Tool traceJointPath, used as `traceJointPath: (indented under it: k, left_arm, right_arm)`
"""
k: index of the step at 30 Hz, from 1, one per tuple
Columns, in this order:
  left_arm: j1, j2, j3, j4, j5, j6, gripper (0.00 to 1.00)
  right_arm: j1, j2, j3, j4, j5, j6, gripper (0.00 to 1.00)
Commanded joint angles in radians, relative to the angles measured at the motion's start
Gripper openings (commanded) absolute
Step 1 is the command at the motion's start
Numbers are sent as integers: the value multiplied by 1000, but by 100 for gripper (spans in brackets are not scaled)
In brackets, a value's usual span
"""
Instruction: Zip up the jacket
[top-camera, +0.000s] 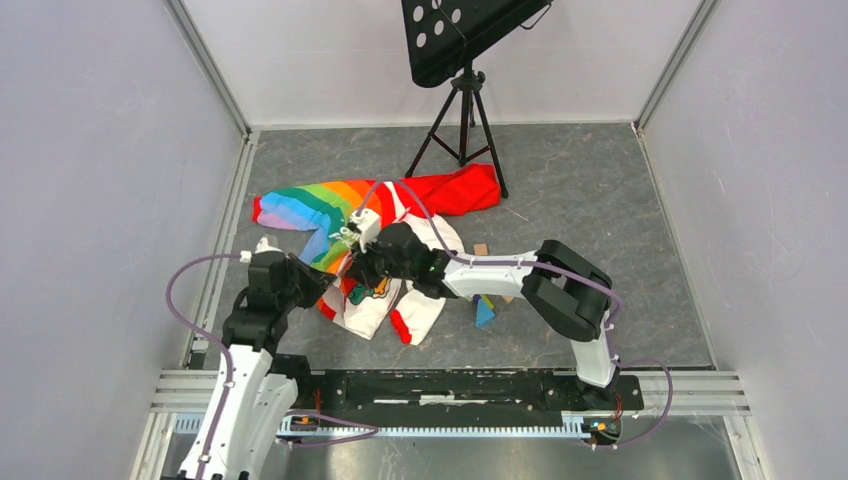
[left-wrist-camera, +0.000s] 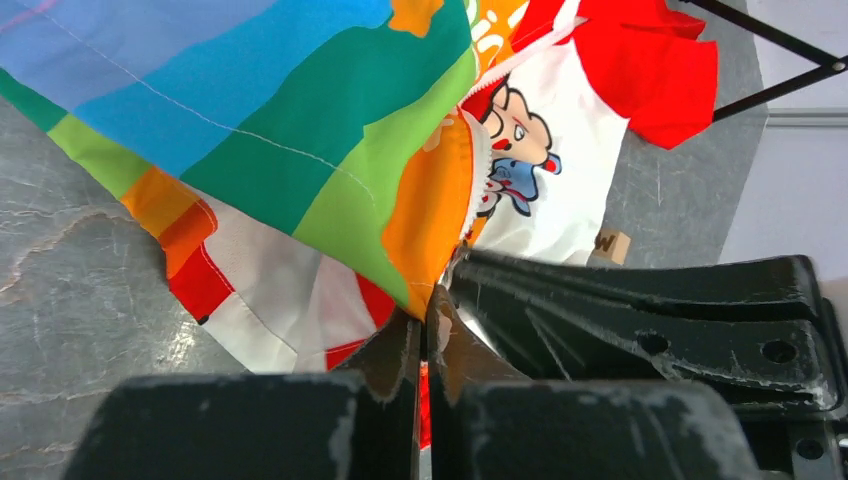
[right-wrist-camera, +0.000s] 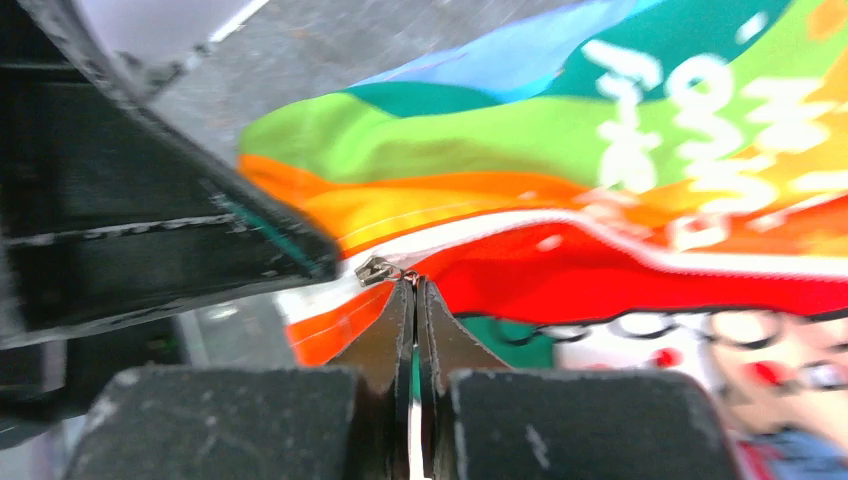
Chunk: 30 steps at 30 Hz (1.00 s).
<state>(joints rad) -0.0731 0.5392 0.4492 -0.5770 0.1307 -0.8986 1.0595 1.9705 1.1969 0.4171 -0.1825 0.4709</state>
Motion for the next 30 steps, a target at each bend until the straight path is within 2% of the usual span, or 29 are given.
traceJointPath:
  k: [1, 5, 10, 20, 23, 26, 27, 28, 29, 30]
  left_arm:
    - [2, 68, 149, -144, -53, 93, 2]
    - [2, 163, 311, -316, -101, 176, 2]
    - [3, 147, 432, -397, -224, 250, 2]
    - [3, 159, 415, -402, -331, 205, 2]
    - [4, 171, 410, -390, -347, 199, 2]
    - [4, 183, 390, -352, -339, 187, 2]
    - [4, 189, 379, -340, -346, 176, 2]
    - [5, 196, 367, -324, -354, 167, 2]
    - [5, 201, 356, -312, -366, 156, 5]
    - [6, 211, 352, -311, -383, 139, 18]
  right_arm:
    - [-5, -14, 147, -279, 316, -508, 0]
    - [-4, -5, 203, -290, 475, -724, 0]
    - [-31, 105, 331, -331, 739, -866, 0]
    - [-301, 200, 353, -296, 756, -1070, 0]
    - [-371, 224, 380, -281, 681, -1097, 0]
    - [-379, 243, 429, -311, 614, -1099, 0]
    - [-377, 238, 452, -355, 550, -1074, 3]
    - [-373, 220, 464, -386, 496, -1033, 17]
    - [-367, 192, 461, -412, 449, -984, 41]
    - [-358, 163, 451, -448, 439, -927, 61]
